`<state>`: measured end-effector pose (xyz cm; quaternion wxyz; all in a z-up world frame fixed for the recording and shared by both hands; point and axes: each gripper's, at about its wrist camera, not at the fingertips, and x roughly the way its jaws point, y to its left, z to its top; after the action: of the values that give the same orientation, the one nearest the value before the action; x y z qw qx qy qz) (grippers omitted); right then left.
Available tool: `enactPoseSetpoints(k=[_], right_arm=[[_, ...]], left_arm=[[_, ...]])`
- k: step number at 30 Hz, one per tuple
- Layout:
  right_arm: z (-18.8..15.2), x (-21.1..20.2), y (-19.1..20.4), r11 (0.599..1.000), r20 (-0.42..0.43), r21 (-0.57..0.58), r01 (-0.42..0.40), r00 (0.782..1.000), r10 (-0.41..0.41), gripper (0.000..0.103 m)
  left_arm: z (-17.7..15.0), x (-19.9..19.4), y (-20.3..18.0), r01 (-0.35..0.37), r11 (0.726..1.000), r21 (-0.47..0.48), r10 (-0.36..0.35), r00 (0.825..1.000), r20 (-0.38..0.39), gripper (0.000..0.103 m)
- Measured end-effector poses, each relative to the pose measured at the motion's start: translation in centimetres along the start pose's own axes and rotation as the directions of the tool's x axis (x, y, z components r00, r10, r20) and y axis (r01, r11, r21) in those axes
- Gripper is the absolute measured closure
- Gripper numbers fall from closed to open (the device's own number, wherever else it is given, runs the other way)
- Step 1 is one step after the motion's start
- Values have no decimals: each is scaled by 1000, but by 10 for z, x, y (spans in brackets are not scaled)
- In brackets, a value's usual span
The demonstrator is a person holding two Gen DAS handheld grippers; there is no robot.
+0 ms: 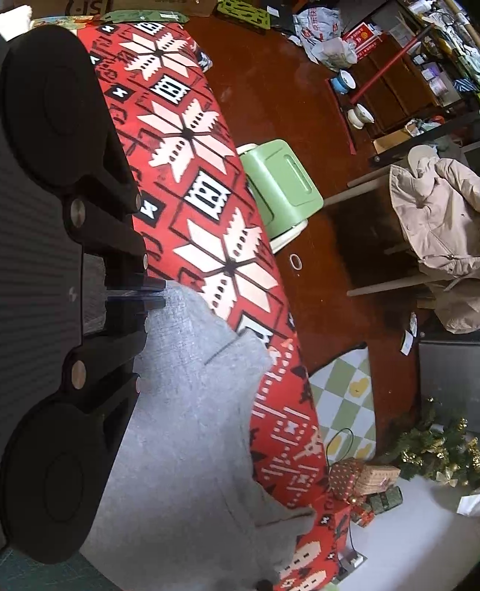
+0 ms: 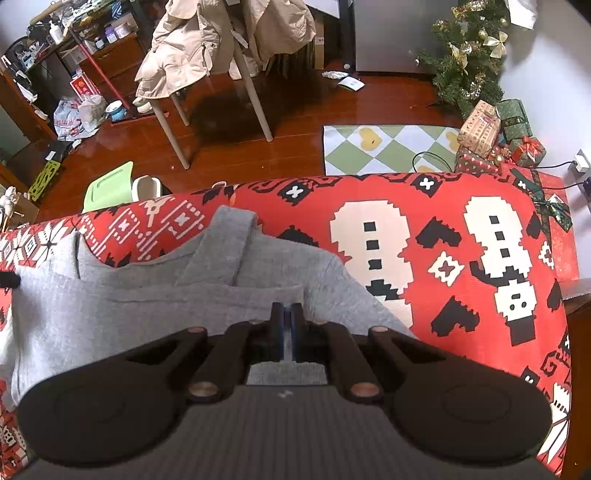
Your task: Fold clothes
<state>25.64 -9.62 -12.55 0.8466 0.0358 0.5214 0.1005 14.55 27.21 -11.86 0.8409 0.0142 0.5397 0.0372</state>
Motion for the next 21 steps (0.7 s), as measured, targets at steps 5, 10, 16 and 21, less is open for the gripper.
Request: enactPoseSetpoints(k=[5, 10, 16, 21], right_arm=[[0, -21, 4, 1000, 73, -4, 6, 997, -6, 100], [-2, -35, 9, 999, 142, 10, 38, 989, -39, 100], [1, -21, 9, 997, 144, 20, 71, 987, -73, 98], [-5, -9, 2, 990, 105, 50, 130, 985, -135, 79]], left_arm=[[-5, -8, -1, 0, 1000, -16, 1, 1000, 16, 100], [-3, -2, -3, -23, 1000, -14, 23, 1000, 19, 100], [-2, 9, -4, -59, 997, -46, 59, 998, 2, 93], [-13, 0, -4, -93, 993, -75, 93, 996, -12, 82]])
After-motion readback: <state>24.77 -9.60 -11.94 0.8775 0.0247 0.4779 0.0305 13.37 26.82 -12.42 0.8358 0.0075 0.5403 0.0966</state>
